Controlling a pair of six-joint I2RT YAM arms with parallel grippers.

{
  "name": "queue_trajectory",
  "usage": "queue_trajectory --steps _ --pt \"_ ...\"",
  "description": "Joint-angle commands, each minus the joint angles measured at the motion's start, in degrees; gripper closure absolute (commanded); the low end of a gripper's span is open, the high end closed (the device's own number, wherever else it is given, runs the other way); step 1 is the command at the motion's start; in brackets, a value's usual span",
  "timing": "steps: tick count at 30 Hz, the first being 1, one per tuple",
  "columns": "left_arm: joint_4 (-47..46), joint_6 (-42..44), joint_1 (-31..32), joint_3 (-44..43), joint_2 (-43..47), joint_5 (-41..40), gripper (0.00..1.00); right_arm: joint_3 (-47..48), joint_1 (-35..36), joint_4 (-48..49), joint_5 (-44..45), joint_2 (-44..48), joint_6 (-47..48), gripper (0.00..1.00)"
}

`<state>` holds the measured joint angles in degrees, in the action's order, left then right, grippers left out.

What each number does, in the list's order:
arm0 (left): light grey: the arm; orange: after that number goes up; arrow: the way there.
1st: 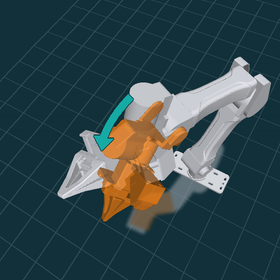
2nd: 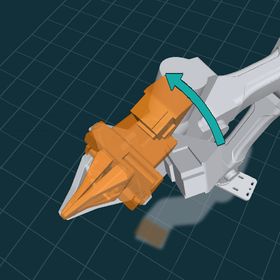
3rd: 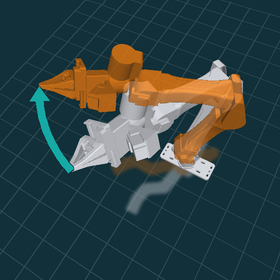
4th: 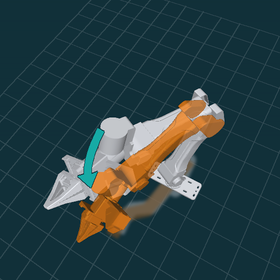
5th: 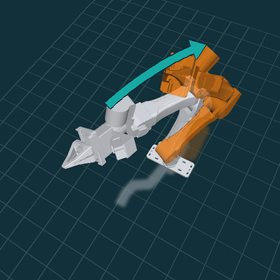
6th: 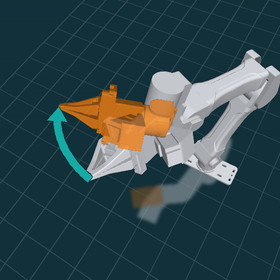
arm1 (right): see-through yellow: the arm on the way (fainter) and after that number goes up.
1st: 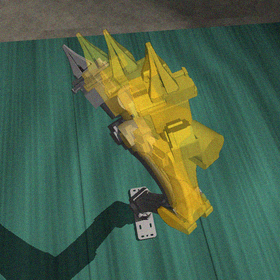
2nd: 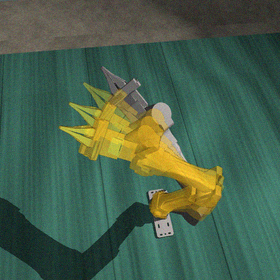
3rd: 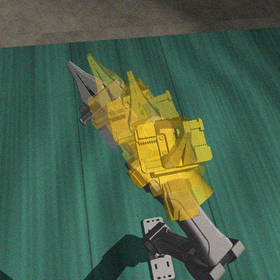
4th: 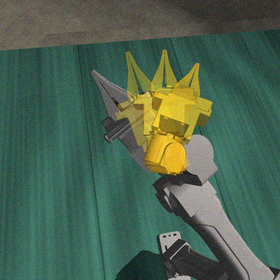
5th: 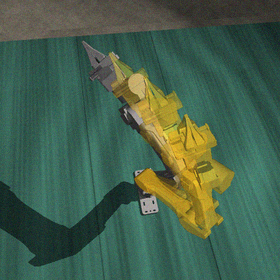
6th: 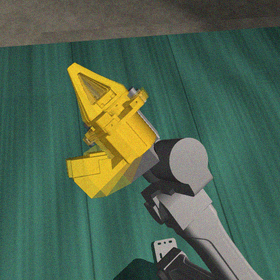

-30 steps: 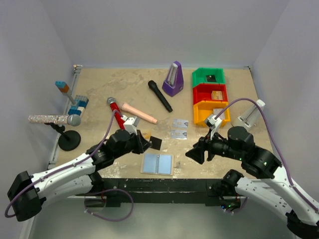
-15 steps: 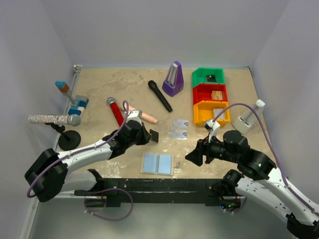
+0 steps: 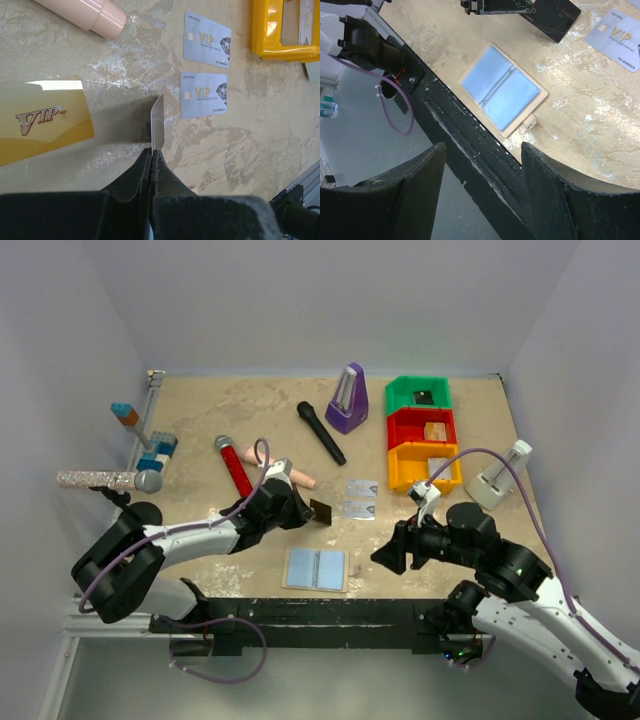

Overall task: Take the credit cards out of the card holder
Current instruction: Place the credit card at the center of the board, then reset both arms

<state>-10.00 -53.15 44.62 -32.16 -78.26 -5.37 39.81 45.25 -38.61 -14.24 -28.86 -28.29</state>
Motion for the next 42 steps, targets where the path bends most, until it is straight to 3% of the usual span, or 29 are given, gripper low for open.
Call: queue_trajectory --steps 1,8,15,24,42 --pt "-3.71 -2.92 -0.67 -2.03 -2.07 0.88 1.00 -0.79 -0.08 1.78 -0.61 -0.14 0.08 0.34" --pt "-3.36 -5.30 -1.29 -2.82 -5.06 1.41 0.99 -1.05 -0.08 1.35 -0.35 0.47 -0.01 0.33" --pt "-3.45 -6.09 -1.99 -2.64 -6.73 2.29 0.85 -1.49 -0.08 0.64 0.44 1.44 0.08 0.32" --pt "-3.01 -5.65 -2.35 -2.38 -7.08 3.08 0.79 -1.58 -0.08 0.38 0.44 1.79 0.08 0.32" --pt "-0.73 -2.67 -3.22 -2.46 -3.40 4.14 0.52 -1.32 -0.08 0.20 0.35 0.65 0.08 0.31"
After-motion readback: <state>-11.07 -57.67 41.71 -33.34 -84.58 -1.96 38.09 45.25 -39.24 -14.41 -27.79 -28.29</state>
